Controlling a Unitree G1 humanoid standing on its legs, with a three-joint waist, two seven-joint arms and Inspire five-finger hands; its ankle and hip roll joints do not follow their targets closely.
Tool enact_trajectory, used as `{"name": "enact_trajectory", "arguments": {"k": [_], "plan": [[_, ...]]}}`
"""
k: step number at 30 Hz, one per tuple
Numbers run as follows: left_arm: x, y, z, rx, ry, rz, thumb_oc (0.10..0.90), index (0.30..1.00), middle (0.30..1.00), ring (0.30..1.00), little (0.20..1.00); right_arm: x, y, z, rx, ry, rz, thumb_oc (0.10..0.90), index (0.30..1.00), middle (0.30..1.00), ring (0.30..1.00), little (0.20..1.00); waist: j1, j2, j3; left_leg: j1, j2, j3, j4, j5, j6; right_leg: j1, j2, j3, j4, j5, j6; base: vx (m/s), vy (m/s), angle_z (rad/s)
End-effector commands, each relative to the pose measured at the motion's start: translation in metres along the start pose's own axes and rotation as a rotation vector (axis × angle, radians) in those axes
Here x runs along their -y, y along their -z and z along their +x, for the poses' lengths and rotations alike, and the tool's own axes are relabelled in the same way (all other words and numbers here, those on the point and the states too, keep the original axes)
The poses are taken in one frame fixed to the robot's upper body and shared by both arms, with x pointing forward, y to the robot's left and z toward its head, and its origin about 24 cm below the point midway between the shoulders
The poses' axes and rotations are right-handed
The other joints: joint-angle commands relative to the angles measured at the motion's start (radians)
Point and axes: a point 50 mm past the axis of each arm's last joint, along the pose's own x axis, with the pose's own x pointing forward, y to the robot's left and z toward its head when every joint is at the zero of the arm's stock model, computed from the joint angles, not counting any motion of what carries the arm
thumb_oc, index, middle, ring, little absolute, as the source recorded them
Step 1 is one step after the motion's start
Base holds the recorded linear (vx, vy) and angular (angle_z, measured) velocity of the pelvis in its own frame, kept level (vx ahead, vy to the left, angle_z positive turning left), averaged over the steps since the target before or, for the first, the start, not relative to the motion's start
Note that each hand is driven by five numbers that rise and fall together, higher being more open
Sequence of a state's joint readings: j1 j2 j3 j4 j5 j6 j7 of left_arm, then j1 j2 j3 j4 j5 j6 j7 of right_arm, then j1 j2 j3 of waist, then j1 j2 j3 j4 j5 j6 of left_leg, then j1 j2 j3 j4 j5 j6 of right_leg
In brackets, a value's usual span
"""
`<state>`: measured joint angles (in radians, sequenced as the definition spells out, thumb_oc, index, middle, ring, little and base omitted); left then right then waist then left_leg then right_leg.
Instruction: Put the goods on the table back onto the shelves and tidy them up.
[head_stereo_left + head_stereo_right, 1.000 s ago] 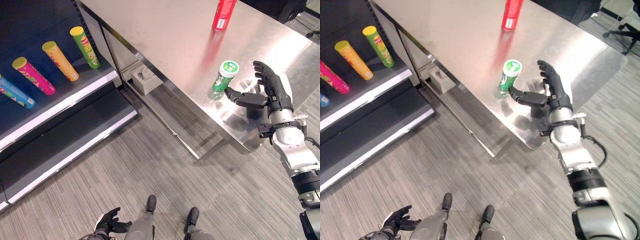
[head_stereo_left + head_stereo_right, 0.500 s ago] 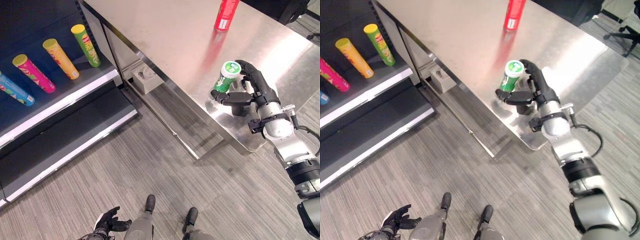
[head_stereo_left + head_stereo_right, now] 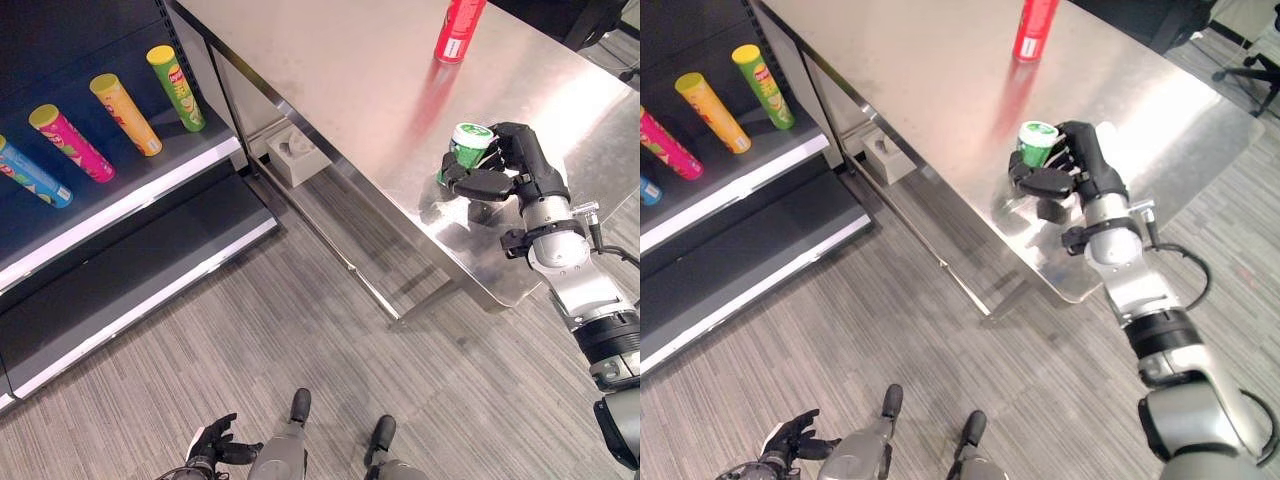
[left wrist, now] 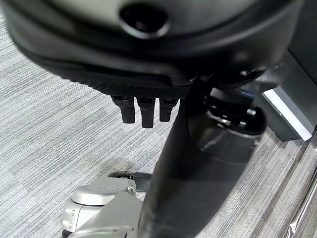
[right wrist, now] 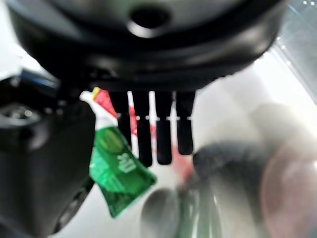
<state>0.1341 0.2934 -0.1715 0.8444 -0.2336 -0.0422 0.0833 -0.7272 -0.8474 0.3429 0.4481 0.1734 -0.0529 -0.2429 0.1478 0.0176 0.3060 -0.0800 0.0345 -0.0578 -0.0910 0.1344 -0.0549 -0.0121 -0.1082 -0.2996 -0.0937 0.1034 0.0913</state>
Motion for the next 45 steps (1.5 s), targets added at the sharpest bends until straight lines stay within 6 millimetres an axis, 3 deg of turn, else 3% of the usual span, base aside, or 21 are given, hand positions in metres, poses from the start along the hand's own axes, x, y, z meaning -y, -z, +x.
{"name": "enact_trajectory", "arguments": {"k": [1, 13, 14, 16, 20, 22, 23, 24, 25, 27, 30, 32, 34, 35, 38, 39, 41, 42, 43, 44, 45], "plan": [[-0.016, 0.000, -0.001, 0.010, -0.049, 0.044, 0.800, 0.900, 0.900, 0.900, 0.900, 0.029, -0.055, 0.003, 0.267, 0.116, 0.003, 0.400, 0.300, 0.300, 0.300, 0.300, 0.006, -0.041, -0.073, 0.058, 0.012, 0.015, 0.004, -0.128, -0.018, 0.044, -0.067, 0.048, 0.006, -0.063, 0.088, 0.01, -0.037, -0.04], [-0.022, 0.009, -0.003, -0.031, -0.055, 0.025, 0.800, 0.900, 0.900, 0.900, 0.900, 0.047, -0.105, -0.031, 0.558, 0.158, 0.127, 0.400, 0.300, 0.300, 0.300, 0.300, 0.001, -0.050, -0.142, 0.129, 0.051, 0.029, 0.004, -0.149, -0.041, 0.115, -0.043, 0.042, 0.006, -0.106, 0.071, 0.01, -0.075, -0.04], [-0.022, 0.012, -0.004, -0.040, -0.058, 0.004, 0.800, 0.900, 0.900, 0.900, 0.900, 0.051, -0.122, -0.036, 0.643, 0.165, 0.165, 0.400, 0.300, 0.300, 0.300, 0.300, 0.009, -0.048, -0.147, 0.129, 0.067, 0.021, 0.004, -0.135, -0.055, 0.122, -0.029, 0.037, 0.006, -0.118, 0.060, -0.04, -0.120, 0.02], [-0.022, 0.012, -0.004, -0.040, -0.058, 0.004, 0.800, 0.900, 0.900, 0.900, 0.900, 0.051, -0.122, -0.036, 0.643, 0.165, 0.165, 0.400, 0.300, 0.300, 0.300, 0.300, 0.008, -0.048, -0.147, 0.128, 0.068, 0.019, 0.004, -0.135, -0.055, 0.123, -0.028, 0.035, 0.006, -0.119, 0.060, -0.06, -0.136, 0.10], [-0.025, 0.009, -0.004, -0.030, -0.064, 0.001, 0.800, 0.900, 0.900, 0.900, 0.900, 0.068, -0.144, -0.040, 0.748, 0.176, 0.147, 0.400, 0.300, 0.300, 0.300, 0.300, 0.030, -0.050, -0.114, 0.042, 0.106, -0.039, 0.012, -0.067, -0.095, 0.115, 0.004, -0.023, 0.006, -0.143, 0.034, -0.15, -0.160, 0.42], [-0.025, 0.005, -0.002, -0.015, -0.063, 0.000, 0.800, 0.900, 0.900, 0.900, 0.900, 0.074, -0.145, -0.041, 0.755, 0.188, 0.127, 0.400, 0.300, 0.300, 0.300, 0.300, 0.023, -0.050, -0.097, 0.003, 0.109, -0.019, 0.060, -0.063, -0.100, 0.120, -0.004, -0.052, 0.006, -0.146, 0.035, -0.14, 0.024, 0.80], [-0.025, -0.003, -0.001, 0.014, -0.059, -0.001, 0.800, 0.900, 0.900, 0.900, 0.900, 0.084, -0.148, -0.041, 0.753, 0.205, 0.070, 0.400, 0.300, 0.300, 0.300, 0.300, 0.007, -0.056, -0.079, -0.044, 0.153, 0.089, 0.118, -0.037, -0.104, 0.128, -0.023, -0.093, 0.006, -0.142, 0.037, -0.09, 0.133, 0.76], [-0.024, -0.005, 0.000, 0.021, -0.056, -0.003, 0.800, 0.900, 0.900, 0.900, 0.900, 0.085, -0.149, -0.041, 0.754, 0.210, 0.068, 0.400, 0.300, 0.300, 0.300, 0.300, 0.006, -0.055, -0.079, -0.058, 0.176, 0.117, 0.122, -0.020, -0.106, 0.128, -0.030, -0.103, 0.006, -0.139, 0.044, -0.09, 0.131, 0.90], [-0.024, -0.005, 0.000, 0.021, -0.056, -0.003, 0.800, 0.900, 0.900, 0.900, 0.900, 0.085, -0.149, -0.041, 0.755, 0.210, 0.068, 0.400, 0.300, 0.300, 0.300, 0.300, 0.006, -0.054, -0.079, -0.058, 0.176, 0.118, 0.121, -0.019, -0.106, 0.127, -0.030, -0.103, 0.006, -0.138, 0.044, 0.03, 0.154, 0.88], [-0.026, -0.005, 0.001, 0.015, -0.064, 0.023, 0.800, 0.900, 0.900, 0.900, 0.900, 0.092, -0.147, -0.042, 0.742, 0.218, 0.036, 0.400, 0.300, 0.300, 0.300, 0.300, -0.004, -0.055, -0.094, -0.067, 0.248, 0.215, 0.069, 0.029, -0.118, 0.141, -0.058, -0.151, 0.006, -0.128, 0.070, 0.05, 0.215, 0.66], [-0.028, -0.005, 0.001, 0.016, -0.065, 0.029, 0.800, 0.900, 0.900, 0.900, 0.900, 0.090, -0.143, -0.042, 0.727, 0.200, 0.034, 0.400, 0.300, 0.300, 0.300, 0.300, -0.006, -0.051, -0.105, -0.040, 0.258, 0.250, 0.041, 0.026, -0.116, 0.145, -0.064, -0.159, 0.006, -0.126, 0.079, 0.05, 0.145, 0.52], [-0.025, -0.004, 0.002, 0.001, -0.050, 0.066, 0.800, 0.900, 0.900, 0.900, 0.900, 0.093, -0.137, -0.045, 0.703, 0.206, 0.060, 0.400, 0.300, 0.300, 0.300, 0.300, -0.014, -0.043, -0.151, -0.020, 0.220, 0.268, 0.039, -0.006, -0.104, 0.167, -0.132, -0.203, 0.015, -0.097, 0.099, 0.19, 0.449, 0.19], [-0.026, -0.004, 0.003, 0.001, -0.049, 0.089, 0.800, 0.900, 0.900, 0.900, 0.900, 0.094, -0.134, -0.045, 0.693, 0.213, 0.077, 0.400, 0.300, 0.300, 0.300, 0.300, -0.010, -0.056, -0.159, -0.022, 0.192, 0.263, 0.052, -0.027, -0.091, 0.174, -0.166, -0.214, 0.019, -0.081, 0.112, 0.23, 0.528, 0.70], [-0.034, -0.013, 0.005, 0.023, -0.065, 0.155, 0.800, 0.900, 0.900, 0.900, 0.900, 0.099, -0.140, -0.040, 0.707, 0.239, 0.129, 0.400, 0.300, 0.300, 0.300, 0.300, 0.013, -0.076, -0.165, -0.011, 0.079, 0.246, 0.061, -0.108, -0.041, 0.150, -0.306, -0.211, 0.124, -0.008, 0.158, 0.26, 0.700, 0.83], [-0.041, -0.015, 0.005, 0.021, -0.081, 0.178, 0.800, 0.900, 0.900, 0.900, 0.900, 0.101, -0.141, -0.037, 0.706, 0.238, 0.135, 0.400, 0.300, 0.300, 0.300, 0.300, 0.015, -0.080, -0.163, 0.007, 0.038, 0.244, 0.045, -0.124, -0.018, 0.141, -0.334, -0.204, 0.188, 0.002, 0.152, 0.11, 0.393, 0.48], [-0.043, -0.016, 0.005, 0.021, -0.084, 0.189, 0.800, 0.900, 0.900, 0.900, 0.900, 0.103, -0.141, -0.037, 0.703, 0.235, 0.131, 0.400, 0.300, 0.300, 0.300, 0.300, 0.008, -0.082, -0.156, 0.003, 0.016, 0.242, 0.042, -0.111, 0.000, 0.121, -0.334, -0.185, 0.226, 0.021, 0.129, 0.05, 0.239, 0.26], [-0.047, -0.018, 0.005, 0.026, -0.088, 0.194, 0.800, 0.900, 0.900, 0.900, 0.900, 0.108, -0.141, -0.038, 0.697, 0.231, 0.108, 0.400, 0.300, 0.300, 0.300, 0.300, -0.017, -0.074, -0.148, 0.021, -0.007, 0.204, 0.025, -0.110, 0.012, 0.076, -0.262, -0.072, 0.275, -0.020, 0.100, 0.10, 0.204, 0.40], [-0.049, -0.018, 0.004, 0.025, -0.087, 0.192, 0.800, 0.900, 0.900, 0.900, 0.900, 0.114, -0.141, -0.039, 0.699, 0.237, 0.110, 0.400, 0.300, 0.300, 0.300, 0.300, -0.028, -0.062, -0.144, 0.033, -0.014, 0.183, 0.019, -0.112, 0.017, 0.047, -0.204, -0.020, 0.286, -0.080, 0.082, 0.09, 0.123, 1.02], [-0.048, -0.018, 0.005, 0.026, -0.086, 0.192, 0.800, 0.900, 0.900, 0.900, 0.900, 0.114, -0.141, -0.039, 0.700, 0.237, 0.109, 0.400, 0.300, 0.300, 0.300, 0.300, -0.027, -0.060, -0.147, 0.029, -0.011, 0.183, 0.018, -0.109, 0.016, 0.041, -0.201, -0.019, 0.288, -0.079, 0.079, 0.14, 0.126, 0.98], [-0.049, -0.018, 0.005, 0.025, -0.080, 0.198, 0.800, 0.900, 0.900, 0.900, 0.900, 0.123, -0.145, -0.038, 0.711, 0.253, 0.110, 0.400, 0.300, 0.300, 0.300, 0.300, -0.044, -0.051, -0.129, 0.056, -0.027, 0.146, 0.014, -0.114, 0.023, -0.009, -0.126, 0.038, 0.282, -0.125, 0.063, 0.19, 0.073, 0.78], [-0.049, -0.017, 0.005, 0.017, -0.073, 0.203, 0.800, 0.900, 0.900, 0.900, 0.900, 0.130, -0.148, -0.037, 0.716, 0.264, 0.115, 0.400, 0.300, 0.300, 0.300, 0.300, -0.061, -0.060, -0.117, 0.085, -0.048, 0.114, 0.007, -0.126, 0.028, -0.050, -0.064, 0.084, 0.229, -0.117, 0.060, 0.19, 0.078, 0.24]]}}
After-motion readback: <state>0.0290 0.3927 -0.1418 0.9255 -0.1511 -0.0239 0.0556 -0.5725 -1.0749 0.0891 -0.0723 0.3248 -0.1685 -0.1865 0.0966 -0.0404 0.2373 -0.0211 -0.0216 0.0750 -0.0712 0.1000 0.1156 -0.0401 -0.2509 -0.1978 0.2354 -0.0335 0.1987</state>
